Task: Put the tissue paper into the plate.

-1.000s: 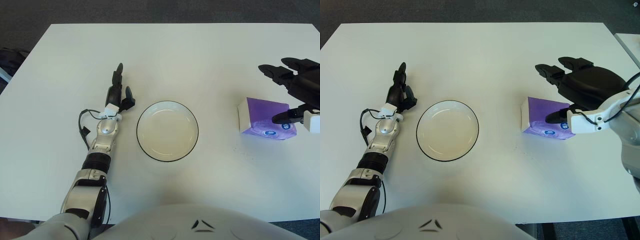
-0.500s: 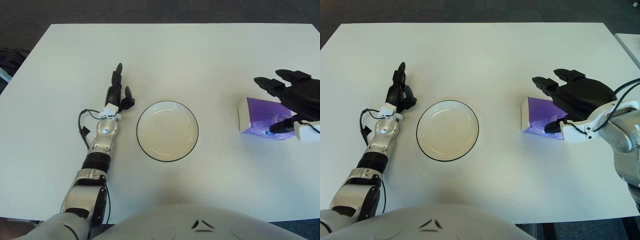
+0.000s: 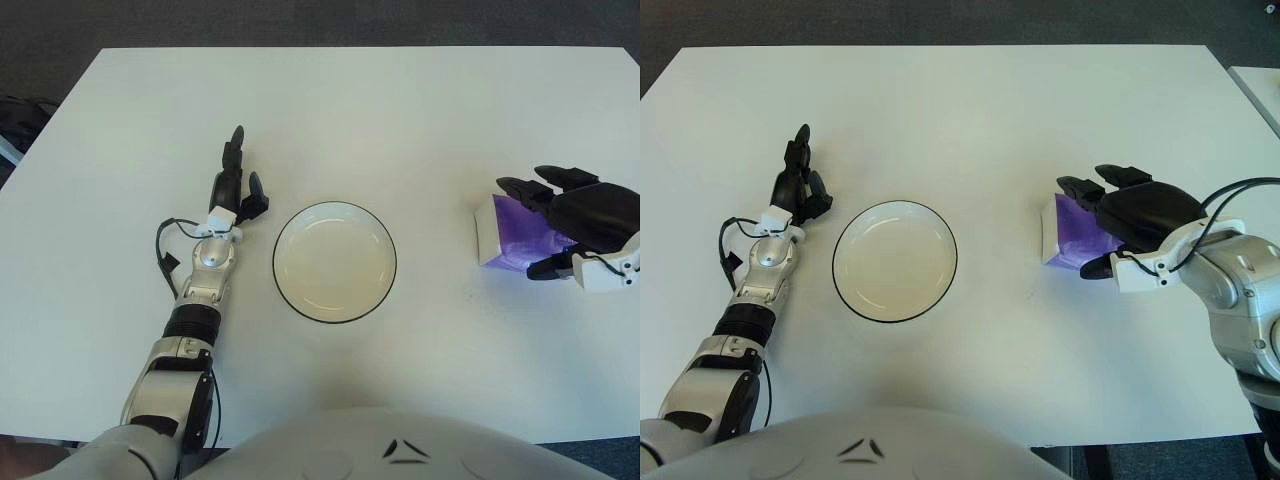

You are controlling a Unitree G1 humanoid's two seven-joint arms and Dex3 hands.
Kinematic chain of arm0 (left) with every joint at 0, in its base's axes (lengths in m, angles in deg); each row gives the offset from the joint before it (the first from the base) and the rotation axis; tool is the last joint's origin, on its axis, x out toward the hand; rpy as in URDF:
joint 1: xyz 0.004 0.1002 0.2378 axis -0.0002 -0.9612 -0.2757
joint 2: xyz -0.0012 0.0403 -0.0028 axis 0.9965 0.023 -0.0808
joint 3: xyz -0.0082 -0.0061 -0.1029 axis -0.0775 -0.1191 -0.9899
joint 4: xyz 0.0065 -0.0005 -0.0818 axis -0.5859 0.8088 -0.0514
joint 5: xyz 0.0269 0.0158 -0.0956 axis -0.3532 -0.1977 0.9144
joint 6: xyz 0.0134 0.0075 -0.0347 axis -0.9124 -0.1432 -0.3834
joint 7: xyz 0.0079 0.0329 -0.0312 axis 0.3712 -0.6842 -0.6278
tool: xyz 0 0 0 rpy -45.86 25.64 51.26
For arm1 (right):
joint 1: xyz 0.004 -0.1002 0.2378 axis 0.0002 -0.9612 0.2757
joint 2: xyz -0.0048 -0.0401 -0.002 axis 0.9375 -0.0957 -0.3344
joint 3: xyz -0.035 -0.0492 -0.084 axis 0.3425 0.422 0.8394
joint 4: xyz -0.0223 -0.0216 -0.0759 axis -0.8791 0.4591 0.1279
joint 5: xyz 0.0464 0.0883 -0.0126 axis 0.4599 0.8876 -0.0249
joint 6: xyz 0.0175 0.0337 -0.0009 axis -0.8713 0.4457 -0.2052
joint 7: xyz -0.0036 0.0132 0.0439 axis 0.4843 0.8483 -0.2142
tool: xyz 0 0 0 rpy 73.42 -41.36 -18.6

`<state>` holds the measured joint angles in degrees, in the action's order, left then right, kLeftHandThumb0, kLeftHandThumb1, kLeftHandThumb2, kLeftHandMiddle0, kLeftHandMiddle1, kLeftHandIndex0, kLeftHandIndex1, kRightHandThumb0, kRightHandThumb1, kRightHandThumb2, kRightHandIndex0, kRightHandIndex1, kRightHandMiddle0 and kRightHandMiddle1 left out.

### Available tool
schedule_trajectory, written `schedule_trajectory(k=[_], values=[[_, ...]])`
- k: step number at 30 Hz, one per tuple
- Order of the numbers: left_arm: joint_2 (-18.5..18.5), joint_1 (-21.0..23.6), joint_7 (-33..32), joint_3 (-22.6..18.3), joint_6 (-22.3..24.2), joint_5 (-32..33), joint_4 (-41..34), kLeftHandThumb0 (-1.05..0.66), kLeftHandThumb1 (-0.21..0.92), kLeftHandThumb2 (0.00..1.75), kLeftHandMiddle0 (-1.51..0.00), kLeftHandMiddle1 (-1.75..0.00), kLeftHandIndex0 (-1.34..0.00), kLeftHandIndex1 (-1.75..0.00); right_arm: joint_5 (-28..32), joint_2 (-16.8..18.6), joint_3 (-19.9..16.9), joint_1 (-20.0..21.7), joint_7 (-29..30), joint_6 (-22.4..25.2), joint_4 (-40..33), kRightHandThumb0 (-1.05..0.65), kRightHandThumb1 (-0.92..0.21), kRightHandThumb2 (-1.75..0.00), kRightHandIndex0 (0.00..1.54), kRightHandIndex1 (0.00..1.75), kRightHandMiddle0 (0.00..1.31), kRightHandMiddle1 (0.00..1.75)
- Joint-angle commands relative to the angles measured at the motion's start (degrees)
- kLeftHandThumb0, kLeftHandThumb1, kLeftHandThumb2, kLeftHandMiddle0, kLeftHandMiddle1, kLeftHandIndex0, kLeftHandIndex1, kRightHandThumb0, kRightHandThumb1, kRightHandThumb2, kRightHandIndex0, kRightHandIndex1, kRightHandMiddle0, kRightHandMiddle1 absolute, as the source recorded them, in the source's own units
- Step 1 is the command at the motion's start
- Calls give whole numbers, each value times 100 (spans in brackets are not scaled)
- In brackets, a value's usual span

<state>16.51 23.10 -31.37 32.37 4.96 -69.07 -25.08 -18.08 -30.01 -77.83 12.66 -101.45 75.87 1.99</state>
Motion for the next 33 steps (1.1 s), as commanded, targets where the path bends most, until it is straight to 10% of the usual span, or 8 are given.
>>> schedule_trajectory(k=[1,33], values=[[-57,-694,5,72,242,-122,629,-86,92,108,-6,0,0,-21,68,-57,197,65,-141,-33,172,-105,-92,-19,0,0,0,0],[21,-701,13,56,137,-94,707,-84,92,108,-6,0,0,-20,-415,-154,750,624,154,62,992,-105,-92,-19,0,0,0,0]])
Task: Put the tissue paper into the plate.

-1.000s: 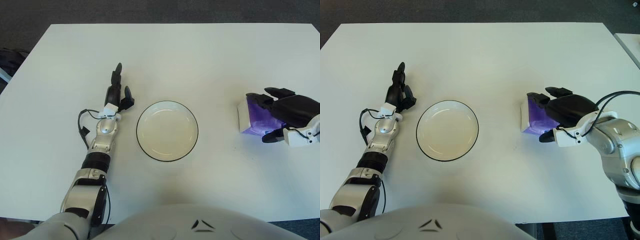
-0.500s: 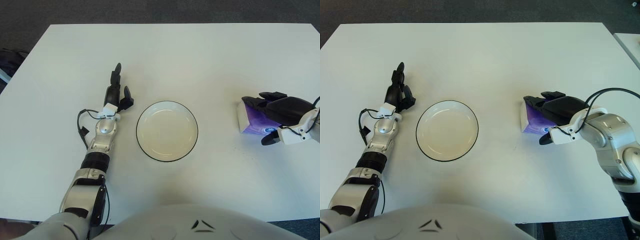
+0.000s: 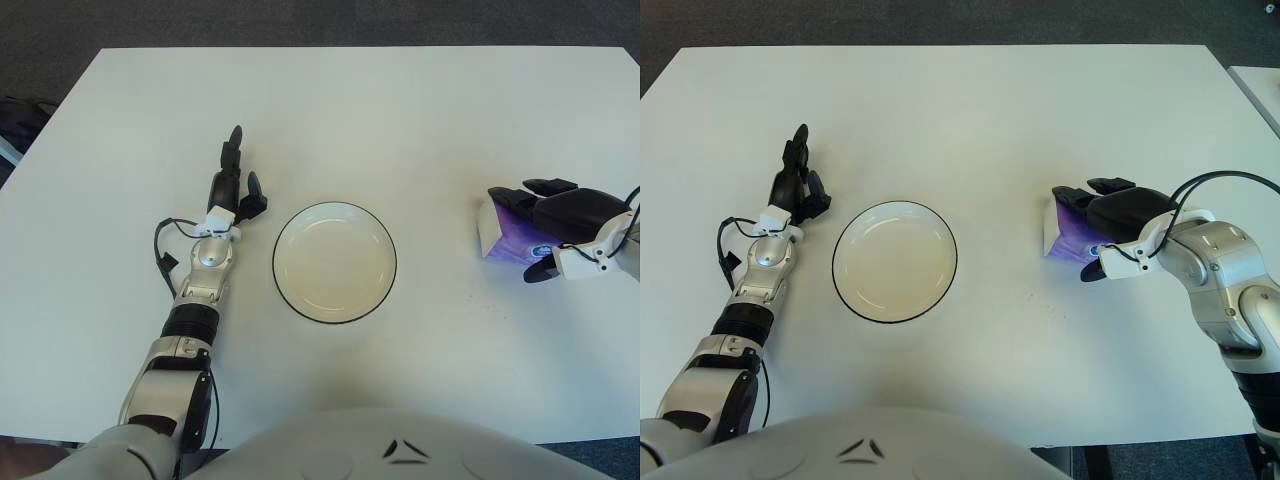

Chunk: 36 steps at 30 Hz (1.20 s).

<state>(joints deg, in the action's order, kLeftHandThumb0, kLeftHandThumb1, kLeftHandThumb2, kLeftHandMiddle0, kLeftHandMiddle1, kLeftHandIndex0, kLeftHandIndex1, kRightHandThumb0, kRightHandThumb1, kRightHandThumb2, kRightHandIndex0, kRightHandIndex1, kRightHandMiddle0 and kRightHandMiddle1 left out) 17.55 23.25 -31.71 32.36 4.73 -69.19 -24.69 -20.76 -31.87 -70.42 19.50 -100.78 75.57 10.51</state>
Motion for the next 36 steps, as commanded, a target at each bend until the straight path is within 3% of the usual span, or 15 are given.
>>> schedule_trajectory(k=[1,20,36], values=[[-78,-718,50,57,160,-80,672,-84,92,108,-6,0,0,-20,-155,49,-25,-97,161,107,156,-105,-92,-20,0,0,0,0],[20,-674,14,67,113,-127,876,-86,92,107,-6,0,0,-20,-174,88,-561,-291,838,392,290,-105,-92,-34,0,0,0,0],[75,-629,-35,66,-75,-148,1055,-86,92,107,-4,0,0,-16,-157,188,-567,-536,1130,474,465,-105,-92,-34,0,0,0,0]])
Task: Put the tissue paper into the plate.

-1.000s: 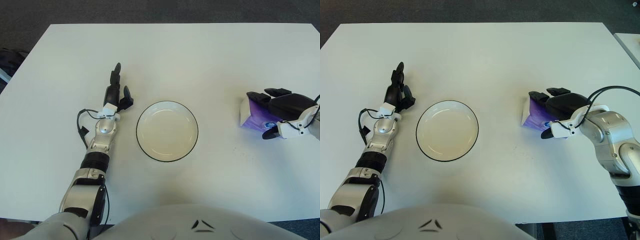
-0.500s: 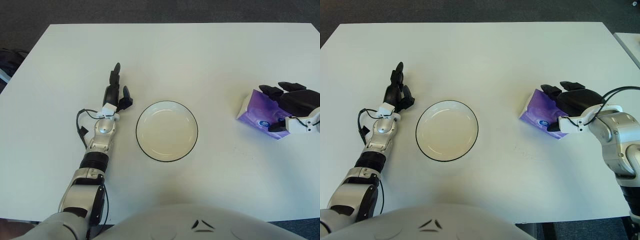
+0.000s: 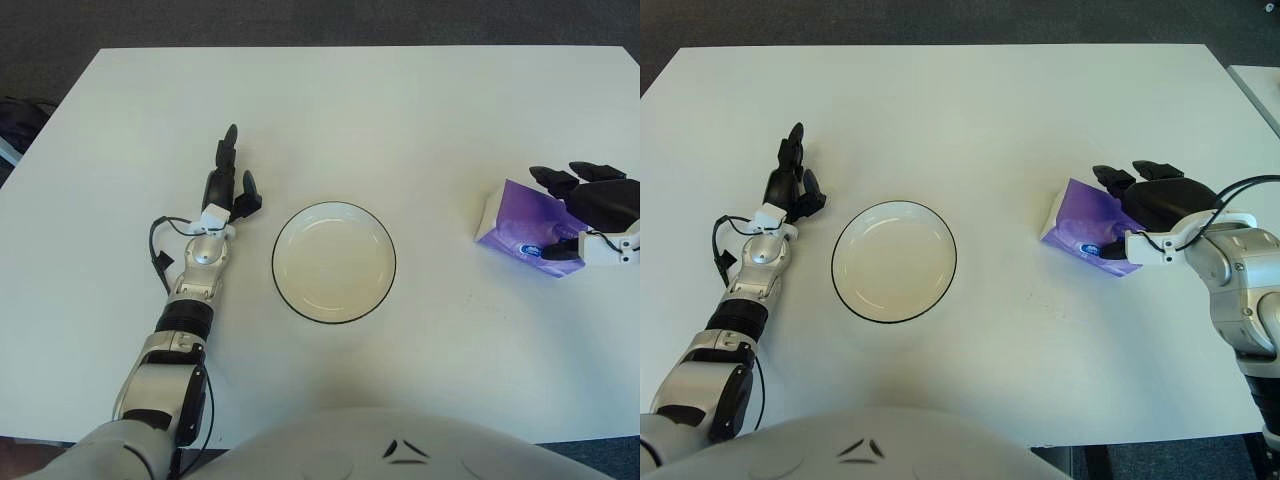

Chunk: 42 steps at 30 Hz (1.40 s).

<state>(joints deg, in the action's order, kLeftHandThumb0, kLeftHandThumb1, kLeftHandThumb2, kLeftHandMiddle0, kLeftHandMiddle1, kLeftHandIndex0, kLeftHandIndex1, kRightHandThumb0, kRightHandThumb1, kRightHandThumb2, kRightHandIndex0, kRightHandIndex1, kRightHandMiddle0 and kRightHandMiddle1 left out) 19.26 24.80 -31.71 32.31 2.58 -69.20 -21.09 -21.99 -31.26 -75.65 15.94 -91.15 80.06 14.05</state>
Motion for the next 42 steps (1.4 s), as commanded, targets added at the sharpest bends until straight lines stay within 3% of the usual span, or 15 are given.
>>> schedule_trajectory(k=[1,16,42], values=[[-89,-784,-41,72,131,-152,700,-87,92,107,-3,0,0,-16,-37,163,-23,-219,215,25,143,-105,-92,-34,0,0,0,0],[-41,-744,24,23,90,-59,789,-86,92,106,-4,-1,0,-13,32,754,291,-502,999,-55,711,-105,-92,-38,0,0,0,0],[-56,-773,37,-6,121,-26,695,-85,92,104,-6,-1,0,-13,215,828,782,-129,1534,-493,1486,-105,-92,-41,0,0,0,0]])
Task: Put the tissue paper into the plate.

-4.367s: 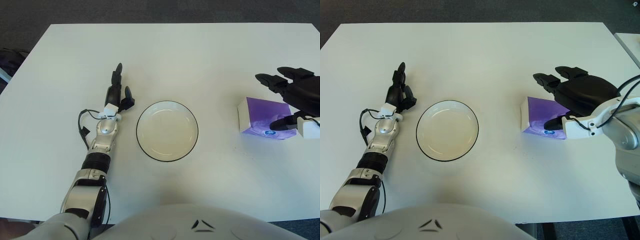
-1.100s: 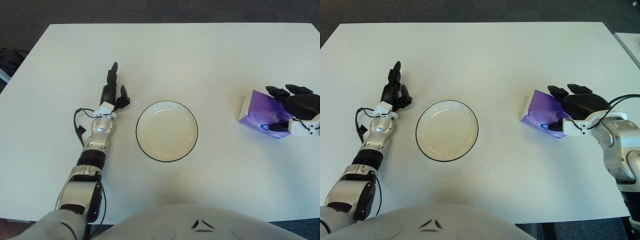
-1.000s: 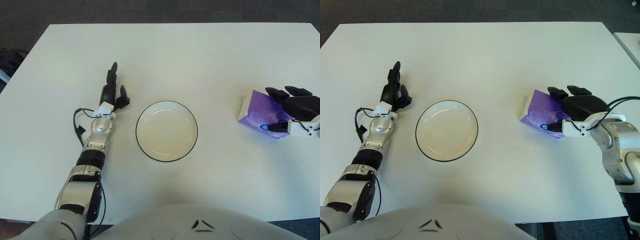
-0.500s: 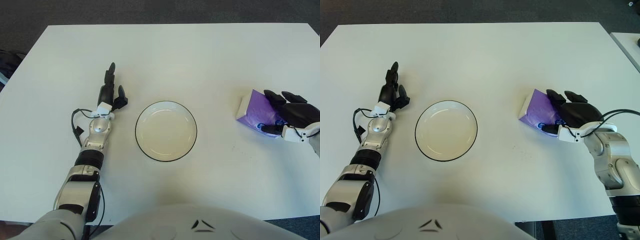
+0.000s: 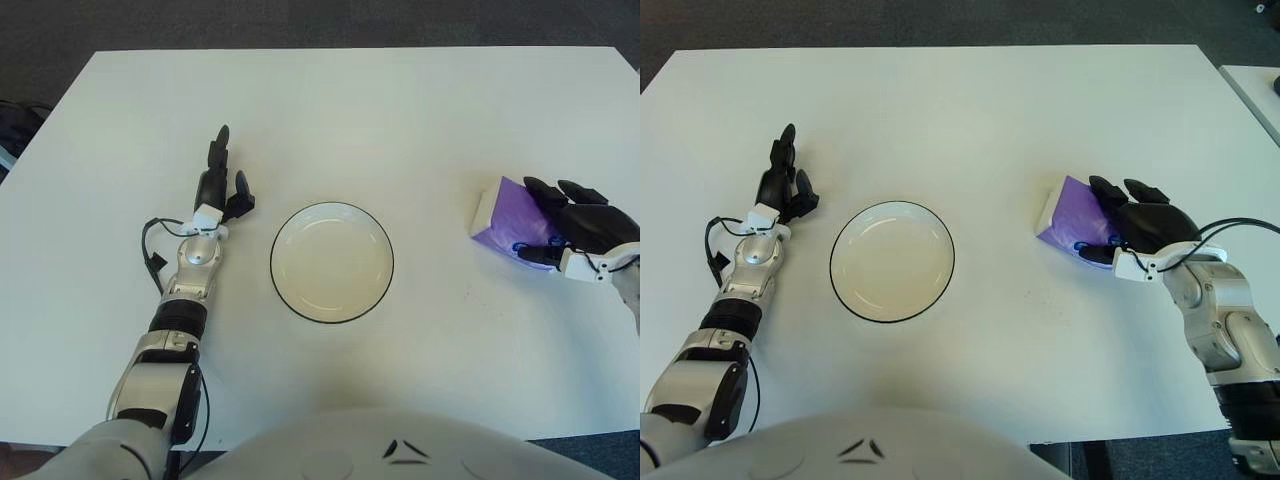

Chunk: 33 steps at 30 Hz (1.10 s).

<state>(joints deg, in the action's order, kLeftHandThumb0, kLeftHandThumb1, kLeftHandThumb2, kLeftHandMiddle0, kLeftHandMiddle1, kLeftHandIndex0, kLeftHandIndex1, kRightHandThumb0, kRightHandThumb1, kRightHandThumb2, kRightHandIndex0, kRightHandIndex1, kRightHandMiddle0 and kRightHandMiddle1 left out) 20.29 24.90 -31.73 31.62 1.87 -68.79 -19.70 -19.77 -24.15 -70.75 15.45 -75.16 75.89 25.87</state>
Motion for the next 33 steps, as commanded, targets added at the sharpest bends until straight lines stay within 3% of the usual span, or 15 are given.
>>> schedule_trajectory(k=[1,14,33], values=[[-158,-786,32,64,193,-72,550,-86,92,104,-6,-1,0,-13,-8,110,319,-48,-48,-104,346,-105,-92,-41,0,0,0,0],[-169,-809,-16,53,237,-78,526,-84,92,104,-6,-1,0,-15,-30,46,610,267,-134,-205,531,-105,-92,-35,0,0,0,0],[-245,-794,-124,37,145,-102,616,-83,92,102,-7,-1,0,-14,-255,-382,1086,702,-582,-319,537,-105,-92,-26,0,0,0,0]])
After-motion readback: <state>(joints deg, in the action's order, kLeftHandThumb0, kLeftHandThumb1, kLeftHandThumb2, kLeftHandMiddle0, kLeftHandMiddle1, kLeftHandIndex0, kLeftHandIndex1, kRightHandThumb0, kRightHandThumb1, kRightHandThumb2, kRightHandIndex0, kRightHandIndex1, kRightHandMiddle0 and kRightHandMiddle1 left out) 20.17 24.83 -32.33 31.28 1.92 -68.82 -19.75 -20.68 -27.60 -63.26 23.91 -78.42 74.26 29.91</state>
